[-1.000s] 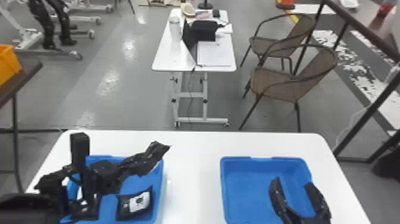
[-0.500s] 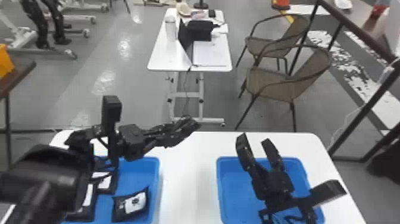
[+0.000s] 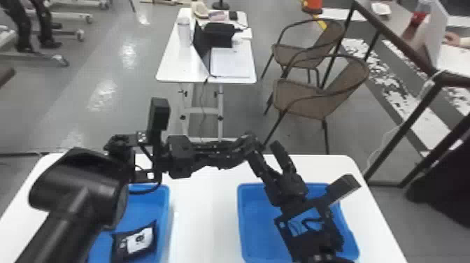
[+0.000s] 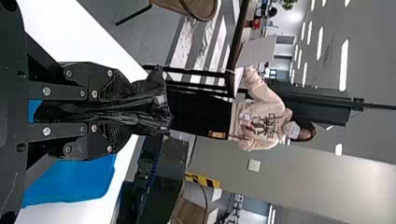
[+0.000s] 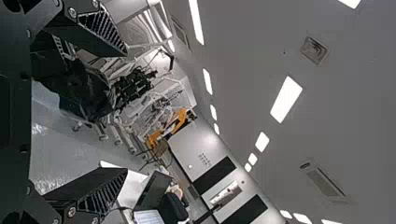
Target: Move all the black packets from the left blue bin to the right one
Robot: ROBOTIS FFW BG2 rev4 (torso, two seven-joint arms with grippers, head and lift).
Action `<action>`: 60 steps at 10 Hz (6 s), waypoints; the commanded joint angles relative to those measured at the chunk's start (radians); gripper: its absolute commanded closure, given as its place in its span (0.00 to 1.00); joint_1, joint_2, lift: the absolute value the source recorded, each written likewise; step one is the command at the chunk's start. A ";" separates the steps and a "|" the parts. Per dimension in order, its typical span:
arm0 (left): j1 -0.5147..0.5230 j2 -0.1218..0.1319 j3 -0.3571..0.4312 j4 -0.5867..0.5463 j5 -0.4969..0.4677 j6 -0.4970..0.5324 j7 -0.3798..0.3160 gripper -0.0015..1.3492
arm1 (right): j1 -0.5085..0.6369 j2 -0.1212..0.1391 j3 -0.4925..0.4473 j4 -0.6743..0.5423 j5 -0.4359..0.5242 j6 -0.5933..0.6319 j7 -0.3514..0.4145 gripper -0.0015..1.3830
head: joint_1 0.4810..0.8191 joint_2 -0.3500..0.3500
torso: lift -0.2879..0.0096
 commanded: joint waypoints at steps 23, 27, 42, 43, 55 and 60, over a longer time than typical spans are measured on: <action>0.512 0.105 0.431 -0.296 0.268 0.036 0.392 0.25 | 0.022 0.002 -0.285 0.319 -0.015 -0.010 -0.035 0.15 | 0.63 0.44 | 0.97; 0.492 0.077 0.512 -0.291 -0.209 0.299 0.128 0.26 | 0.117 0.002 -0.276 0.119 -0.058 0.009 -0.014 0.22 | 0.63 0.48 | 0.97; 0.146 0.050 0.316 0.278 -0.636 0.184 -0.036 0.90 | 0.124 0.002 -0.272 0.108 -0.124 0.019 0.015 0.22 | 0.63 0.51 | 0.97; 0.172 0.048 0.326 0.212 -0.641 0.191 -0.039 0.90 | 0.124 0.002 -0.270 0.110 -0.124 0.019 0.015 0.22 | 0.63 0.51 | 0.97; 0.031 0.002 0.044 -0.003 -0.211 -0.037 0.088 0.90 | -0.041 0.002 -0.130 0.075 -0.029 0.080 0.094 0.22 | 0.63 0.37 | 0.97; -0.040 -0.067 -0.017 0.103 -0.208 -0.072 0.088 0.90 | -0.077 0.002 -0.081 0.062 0.000 0.083 0.104 0.22 | 0.63 0.31 | 0.97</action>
